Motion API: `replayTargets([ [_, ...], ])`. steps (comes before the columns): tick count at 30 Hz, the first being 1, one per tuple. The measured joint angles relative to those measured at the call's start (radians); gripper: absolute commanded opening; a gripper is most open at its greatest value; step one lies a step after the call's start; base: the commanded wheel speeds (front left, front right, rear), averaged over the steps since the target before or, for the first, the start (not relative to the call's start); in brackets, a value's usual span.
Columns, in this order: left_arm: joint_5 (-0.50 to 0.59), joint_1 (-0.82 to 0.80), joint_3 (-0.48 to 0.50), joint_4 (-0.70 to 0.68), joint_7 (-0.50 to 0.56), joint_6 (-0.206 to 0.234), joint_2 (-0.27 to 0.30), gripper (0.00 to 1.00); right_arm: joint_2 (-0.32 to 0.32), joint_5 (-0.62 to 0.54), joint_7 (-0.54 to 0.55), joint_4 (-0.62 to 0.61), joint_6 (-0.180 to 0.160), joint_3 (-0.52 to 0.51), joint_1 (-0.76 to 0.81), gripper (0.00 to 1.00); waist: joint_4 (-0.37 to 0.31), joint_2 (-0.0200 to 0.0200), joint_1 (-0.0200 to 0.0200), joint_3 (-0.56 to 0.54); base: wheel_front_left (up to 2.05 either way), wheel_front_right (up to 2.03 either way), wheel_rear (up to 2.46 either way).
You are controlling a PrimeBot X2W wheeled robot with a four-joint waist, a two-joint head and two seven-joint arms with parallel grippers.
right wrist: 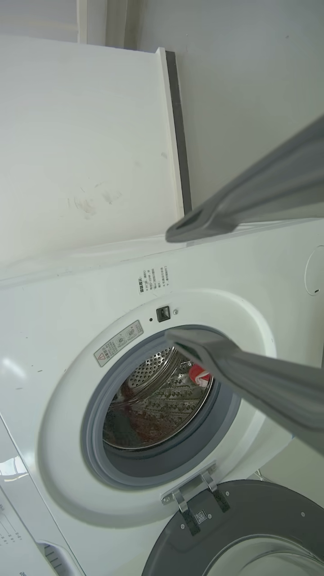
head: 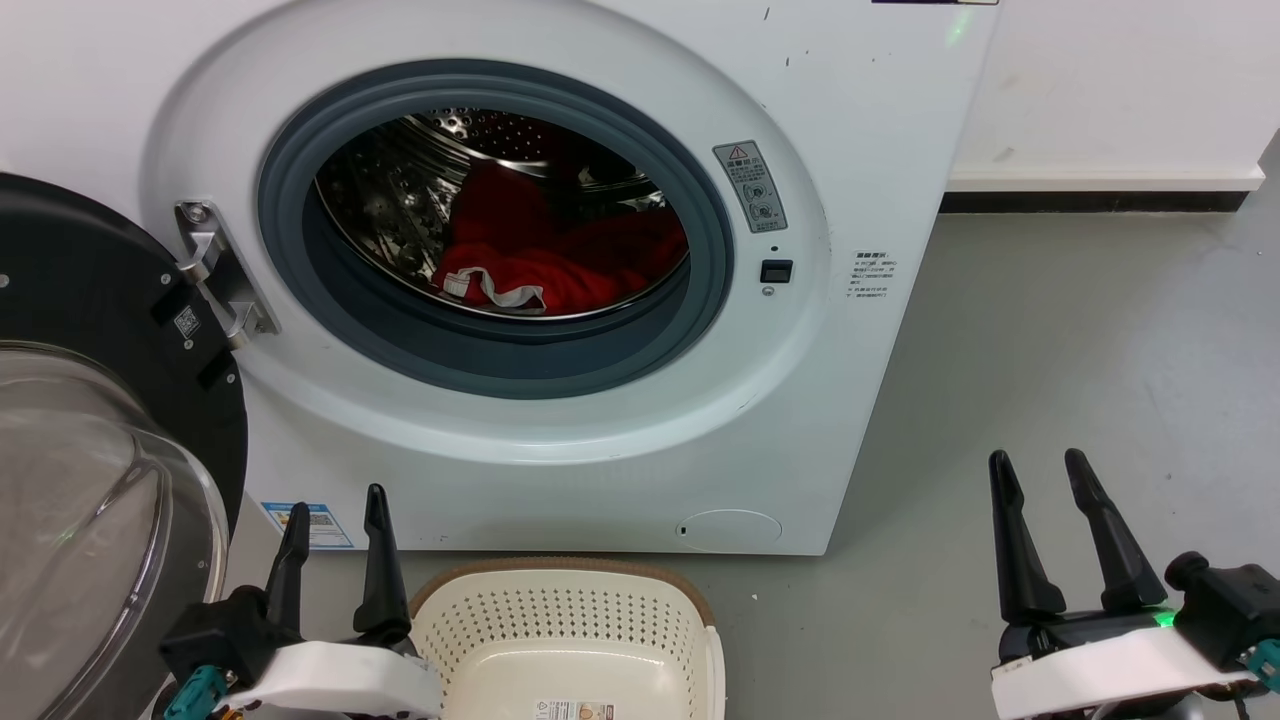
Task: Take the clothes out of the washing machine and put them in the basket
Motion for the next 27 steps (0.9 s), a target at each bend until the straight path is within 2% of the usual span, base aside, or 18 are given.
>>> replayTargets([
  [11, 0.091, 0.008, 0.000, 0.002, -0.023, -0.016, 0.000, 1.00, 0.000, -0.097, -0.022, -0.004, 0.000, -0.002, 0.012, 1.00, 0.000, 0.0000, 0.0000, 0.000, 0.00, 0.00, 0.00],
  [27, 0.226, 0.028, 0.003, 0.018, -0.058, -0.012, 0.000, 1.00, 0.000, -0.237, -0.059, -0.007, 0.000, 0.004, 0.030, 1.00, 0.002, 0.0000, 0.0000, -0.001, 0.00, 0.00, 0.00],
])
